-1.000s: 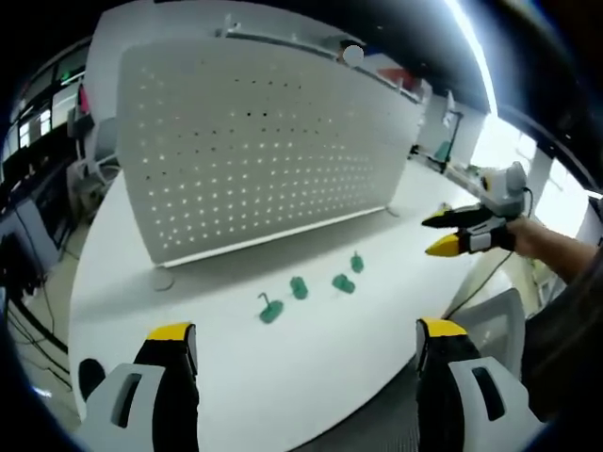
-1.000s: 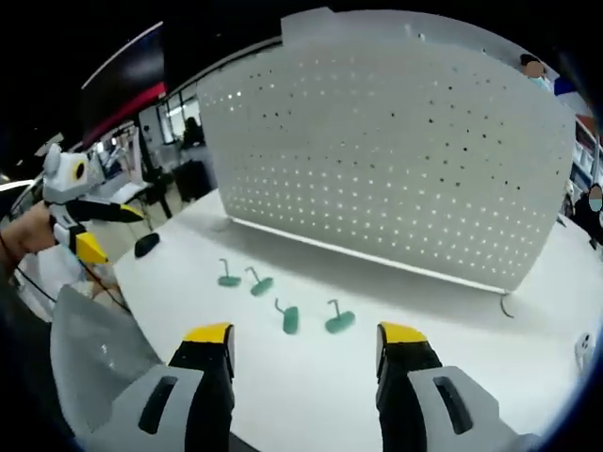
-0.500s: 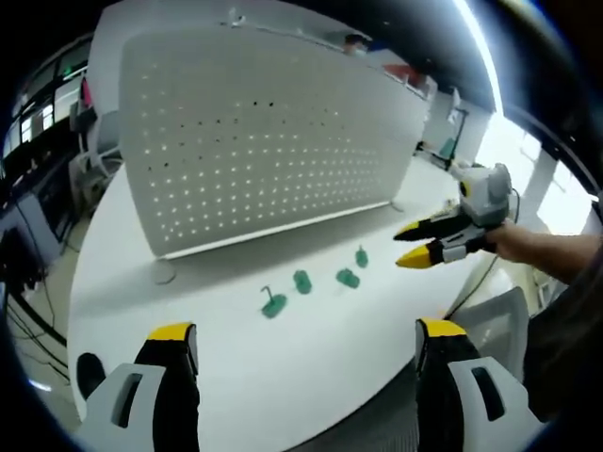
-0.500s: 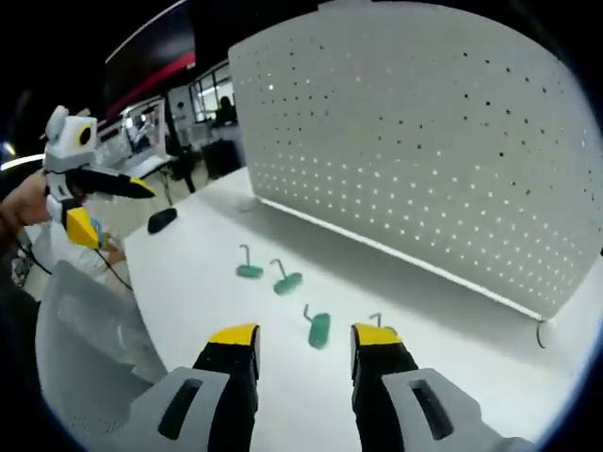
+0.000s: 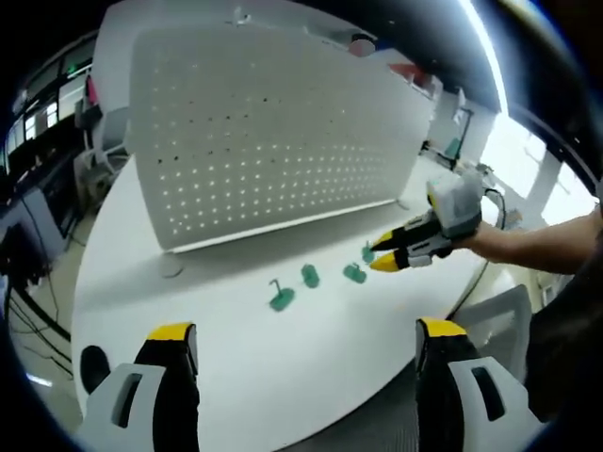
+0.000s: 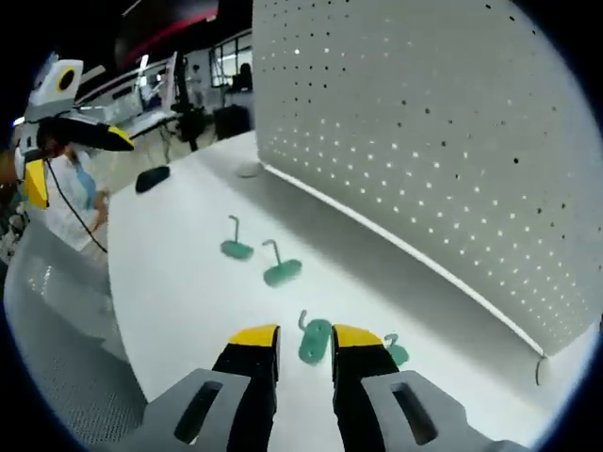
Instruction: Insert the hook assembly into the mounting plate slot until the hook locks in place.
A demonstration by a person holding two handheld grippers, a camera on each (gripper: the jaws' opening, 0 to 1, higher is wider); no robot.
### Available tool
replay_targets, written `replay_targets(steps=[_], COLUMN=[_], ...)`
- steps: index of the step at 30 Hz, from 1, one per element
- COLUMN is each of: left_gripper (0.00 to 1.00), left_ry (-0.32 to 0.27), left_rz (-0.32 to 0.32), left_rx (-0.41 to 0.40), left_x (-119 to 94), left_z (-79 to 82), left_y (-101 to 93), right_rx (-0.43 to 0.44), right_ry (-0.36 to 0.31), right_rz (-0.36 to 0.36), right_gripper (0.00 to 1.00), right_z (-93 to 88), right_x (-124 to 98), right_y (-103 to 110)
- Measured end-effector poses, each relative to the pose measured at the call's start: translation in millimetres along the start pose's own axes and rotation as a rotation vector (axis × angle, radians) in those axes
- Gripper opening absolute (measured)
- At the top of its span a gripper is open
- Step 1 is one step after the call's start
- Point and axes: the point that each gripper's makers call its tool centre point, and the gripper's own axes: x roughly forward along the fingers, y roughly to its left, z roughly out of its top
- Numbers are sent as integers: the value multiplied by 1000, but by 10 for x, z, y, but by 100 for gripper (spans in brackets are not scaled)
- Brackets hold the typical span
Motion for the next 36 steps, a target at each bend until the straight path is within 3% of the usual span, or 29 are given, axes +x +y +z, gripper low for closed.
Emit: replay_targets(steps=[8,13,21,36], left_gripper=[98,98,98,98], left_ry=[0,6,20,13], left_rz=[14,24,21,26], left_rx=[-12,-20,-18,-8], left_x=[-29,-31,-18,-48], left_z=[-39,-65,-114,-65], left_y=[60,95,80,77], right_rx=[-37,-11,-58,-17], right_ry=[65,96,125,112], right_rz=[13,9,-28,-40], right_gripper=[18,12,2,0], right_z=[-91,-112,-141,-171], right_x=[268,387,394,346], right_y=[27,-1,-85,-119])
